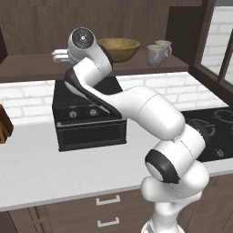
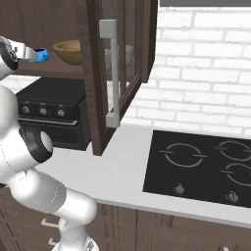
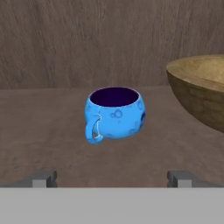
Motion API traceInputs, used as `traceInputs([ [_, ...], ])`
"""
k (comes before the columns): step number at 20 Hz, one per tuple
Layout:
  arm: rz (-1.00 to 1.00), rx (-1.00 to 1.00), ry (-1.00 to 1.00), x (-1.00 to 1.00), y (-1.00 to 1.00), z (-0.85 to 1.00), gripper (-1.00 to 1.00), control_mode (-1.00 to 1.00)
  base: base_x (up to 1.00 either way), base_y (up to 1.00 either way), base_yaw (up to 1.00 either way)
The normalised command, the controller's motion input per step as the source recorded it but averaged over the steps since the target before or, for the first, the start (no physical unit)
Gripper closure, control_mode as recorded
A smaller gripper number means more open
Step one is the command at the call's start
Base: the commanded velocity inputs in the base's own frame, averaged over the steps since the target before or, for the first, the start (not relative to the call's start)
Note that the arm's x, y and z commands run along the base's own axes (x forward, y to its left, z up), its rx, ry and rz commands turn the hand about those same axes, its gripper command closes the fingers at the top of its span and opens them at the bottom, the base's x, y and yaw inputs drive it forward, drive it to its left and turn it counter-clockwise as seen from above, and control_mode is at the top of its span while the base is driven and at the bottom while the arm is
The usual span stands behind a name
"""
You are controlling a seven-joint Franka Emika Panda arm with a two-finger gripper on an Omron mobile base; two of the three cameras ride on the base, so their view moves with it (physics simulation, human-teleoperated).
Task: Gather all objects into one cabinet and sort the glasses and bowls to opposite sides.
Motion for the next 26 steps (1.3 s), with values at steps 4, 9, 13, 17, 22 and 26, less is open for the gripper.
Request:
traceInputs([
  [4, -0.04, 0.0, 0.0, 0.12, 0.09, -0.02, -1.0, -1.0, 0.0, 0.0, 0.0],
  [9, -0.04, 0.0, 0.0, 0.17, 0.06, -0.06, -1.0, -1.0, 0.0, 0.0, 0.0],
  [13, -0.06, 0.0, 0.0, 0.2, 0.01, 0.0, -1.0, -1.0, 0.0, 0.0, 0.0],
  [17, -0.06, 0.0, 0.0, 0.17, 0.0, 0.0, -1.0, -1.0, 0.0, 0.0, 0.0],
  [22, -0.06, 0.0, 0.0, 0.11, 0.0, 0.0, -1.0, -1.0, 0.0, 0.0, 0.0],
  [26, -0.05, 0.0, 0.02, 0.1, 0.0, 0.0, -1.0, -1.0, 0.0, 0.0, 0.0],
])
